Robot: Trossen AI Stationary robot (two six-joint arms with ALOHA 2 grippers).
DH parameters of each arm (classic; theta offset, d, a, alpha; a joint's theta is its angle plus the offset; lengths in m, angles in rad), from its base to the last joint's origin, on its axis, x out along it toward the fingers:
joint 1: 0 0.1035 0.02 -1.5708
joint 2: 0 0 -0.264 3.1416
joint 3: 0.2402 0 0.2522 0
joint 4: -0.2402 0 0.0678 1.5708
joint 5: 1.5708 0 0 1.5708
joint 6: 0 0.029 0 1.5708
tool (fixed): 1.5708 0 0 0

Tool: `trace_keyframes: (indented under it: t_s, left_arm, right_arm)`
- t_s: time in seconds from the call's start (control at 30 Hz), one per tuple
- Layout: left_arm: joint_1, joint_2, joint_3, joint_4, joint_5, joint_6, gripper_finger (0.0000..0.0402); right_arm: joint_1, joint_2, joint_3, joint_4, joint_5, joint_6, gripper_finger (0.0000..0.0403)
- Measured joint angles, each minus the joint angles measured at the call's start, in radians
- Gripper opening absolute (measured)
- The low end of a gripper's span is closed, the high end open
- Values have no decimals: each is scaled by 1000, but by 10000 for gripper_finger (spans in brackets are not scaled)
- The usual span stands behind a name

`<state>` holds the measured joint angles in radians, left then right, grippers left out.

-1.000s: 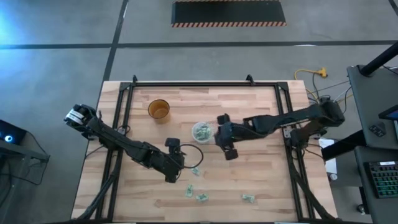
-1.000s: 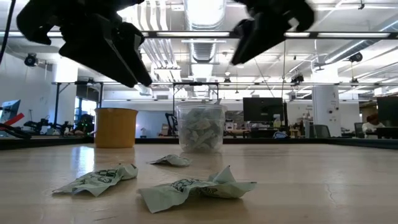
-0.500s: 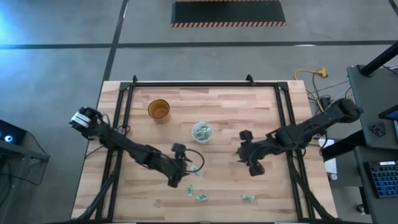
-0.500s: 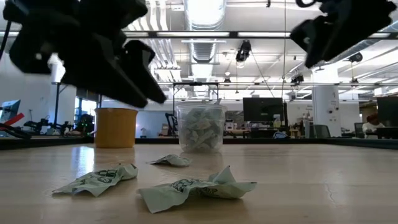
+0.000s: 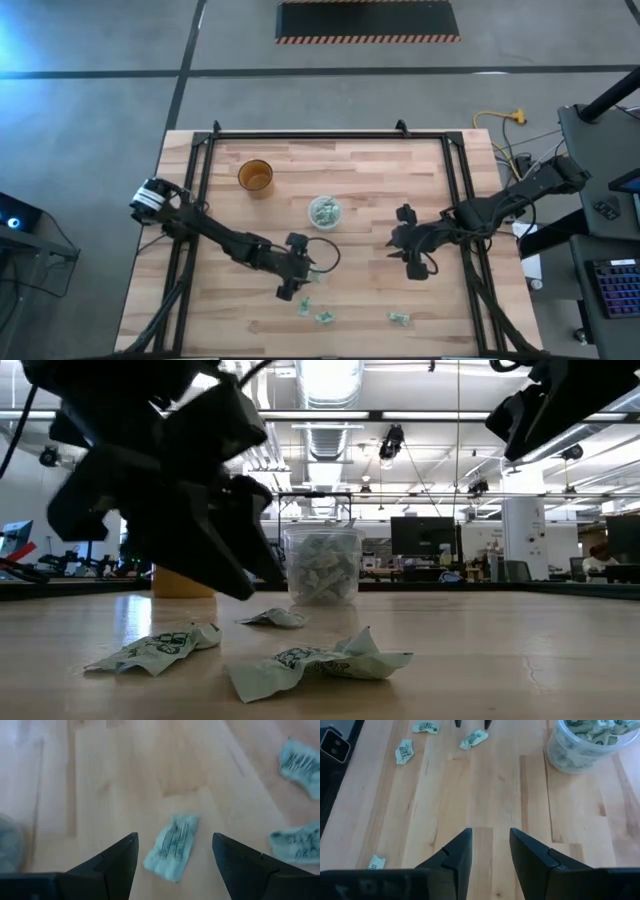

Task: Pick and place Stevia / Truvia into bins
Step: Put the stevia packet into the transparent container

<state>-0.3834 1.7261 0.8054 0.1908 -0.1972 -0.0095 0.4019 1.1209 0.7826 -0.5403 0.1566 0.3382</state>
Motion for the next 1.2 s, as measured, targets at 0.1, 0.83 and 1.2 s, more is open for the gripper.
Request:
trace_keyframes:
  t_s: [0.1, 0.83, 1.2]
  left_arm:
    - [20, 27, -1, 33, 40, -4, 237]
    - [58, 74, 1, 36, 125, -7, 100]
    - [59, 73, 9, 26, 116, 25, 27]
  right_arm:
    - [0, 9, 0, -1, 0, -1, 125]
    - [0, 8, 0, -1, 1, -1, 125]
    - [0, 8, 0, -1, 2, -9, 125]
